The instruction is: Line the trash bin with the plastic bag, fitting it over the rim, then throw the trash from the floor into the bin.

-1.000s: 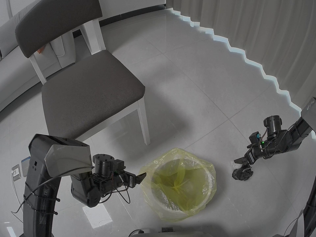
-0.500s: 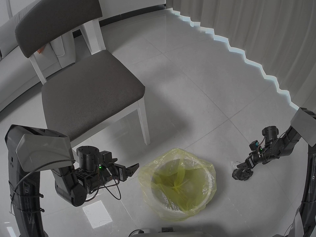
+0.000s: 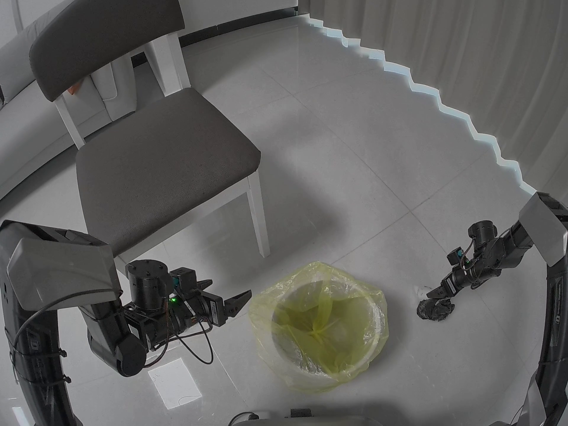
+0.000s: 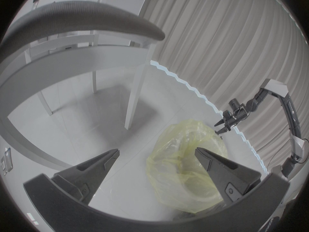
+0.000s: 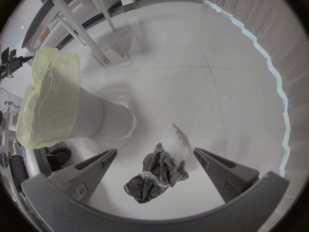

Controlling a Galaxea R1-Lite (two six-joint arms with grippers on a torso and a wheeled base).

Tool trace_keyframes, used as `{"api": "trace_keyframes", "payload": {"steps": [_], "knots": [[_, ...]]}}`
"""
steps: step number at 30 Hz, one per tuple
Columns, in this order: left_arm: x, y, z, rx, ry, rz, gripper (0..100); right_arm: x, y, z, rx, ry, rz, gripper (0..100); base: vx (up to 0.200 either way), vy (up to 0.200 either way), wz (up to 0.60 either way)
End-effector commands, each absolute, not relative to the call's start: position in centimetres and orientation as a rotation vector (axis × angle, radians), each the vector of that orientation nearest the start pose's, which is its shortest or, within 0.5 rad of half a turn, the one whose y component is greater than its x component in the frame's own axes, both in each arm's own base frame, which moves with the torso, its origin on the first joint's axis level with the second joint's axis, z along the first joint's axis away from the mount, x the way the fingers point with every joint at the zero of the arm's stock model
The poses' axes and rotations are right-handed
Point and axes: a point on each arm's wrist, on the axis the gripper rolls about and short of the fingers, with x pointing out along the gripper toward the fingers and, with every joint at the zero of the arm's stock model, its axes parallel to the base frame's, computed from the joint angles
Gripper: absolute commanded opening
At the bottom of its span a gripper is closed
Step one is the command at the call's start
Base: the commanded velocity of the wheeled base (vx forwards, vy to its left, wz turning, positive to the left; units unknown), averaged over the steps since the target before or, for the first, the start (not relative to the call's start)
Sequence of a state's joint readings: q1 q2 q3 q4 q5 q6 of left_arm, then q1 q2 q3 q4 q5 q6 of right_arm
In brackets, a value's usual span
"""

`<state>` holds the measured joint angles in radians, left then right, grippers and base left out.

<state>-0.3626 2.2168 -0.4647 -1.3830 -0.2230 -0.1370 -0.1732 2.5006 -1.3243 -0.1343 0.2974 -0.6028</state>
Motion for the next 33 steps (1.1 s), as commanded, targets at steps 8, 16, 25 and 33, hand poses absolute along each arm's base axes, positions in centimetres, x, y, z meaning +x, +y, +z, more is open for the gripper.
{"api": "trace_keyframes", "payload": {"steps": [8, 16, 25, 33], "knots": [[29.9, -11.6, 0.8, -0.116, 0.352, -0.549, 100, 44.5, -7.2, -5.5, -0.353, 0.986, 0.384, 100, 0.000, 0.000, 0.00], [29.7, -11.7, 0.6, -0.117, 0.334, -0.554, 100, 45.3, -7.3, -5.4, -0.340, 1.061, 0.400, 100, 0.000, 0.000, 0.00], [29.9, -11.8, 0.4, -0.117, 0.336, -0.557, 100, 46.3, -7.3, -5.1, -0.345, 1.101, 0.432, 100, 0.000, 0.000, 0.00], [29.9, -11.9, 0.3, -0.115, 0.337, -0.557, 100, 46.2, -7.6, -5.0, -0.342, 1.134, 0.430, 0, 0.000, 0.000, 0.00]]}}
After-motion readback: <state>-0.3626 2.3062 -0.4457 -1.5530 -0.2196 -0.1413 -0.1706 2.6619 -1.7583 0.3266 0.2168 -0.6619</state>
